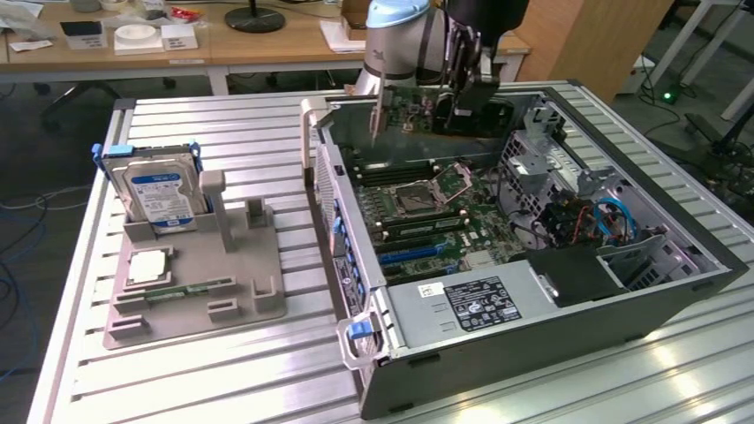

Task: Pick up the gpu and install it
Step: 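Insert the gpu into the slot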

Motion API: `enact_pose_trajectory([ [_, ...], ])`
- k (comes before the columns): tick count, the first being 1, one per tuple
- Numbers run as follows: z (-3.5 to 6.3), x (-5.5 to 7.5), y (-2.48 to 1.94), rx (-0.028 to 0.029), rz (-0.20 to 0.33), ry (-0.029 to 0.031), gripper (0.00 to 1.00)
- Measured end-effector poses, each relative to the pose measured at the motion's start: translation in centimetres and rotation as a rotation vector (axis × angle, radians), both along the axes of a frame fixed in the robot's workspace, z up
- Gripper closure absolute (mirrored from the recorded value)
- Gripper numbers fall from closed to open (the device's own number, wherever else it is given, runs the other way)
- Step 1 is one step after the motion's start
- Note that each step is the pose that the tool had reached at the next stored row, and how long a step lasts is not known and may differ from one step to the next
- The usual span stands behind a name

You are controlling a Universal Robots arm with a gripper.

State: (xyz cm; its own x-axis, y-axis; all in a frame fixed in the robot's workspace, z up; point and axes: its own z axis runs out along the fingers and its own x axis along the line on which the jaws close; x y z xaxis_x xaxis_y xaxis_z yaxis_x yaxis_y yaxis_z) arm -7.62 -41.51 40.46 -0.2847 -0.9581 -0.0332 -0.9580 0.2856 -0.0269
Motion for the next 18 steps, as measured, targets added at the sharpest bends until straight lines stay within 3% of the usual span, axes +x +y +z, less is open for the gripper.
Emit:
enact_pose_trajectory([
  [11,-0.07,0.01,0.00,0.0001,0.152,-0.0141,0.72],
  [18,-0.07,0.01,0.00,0.0001,0.164,-0.0143,0.72],
])
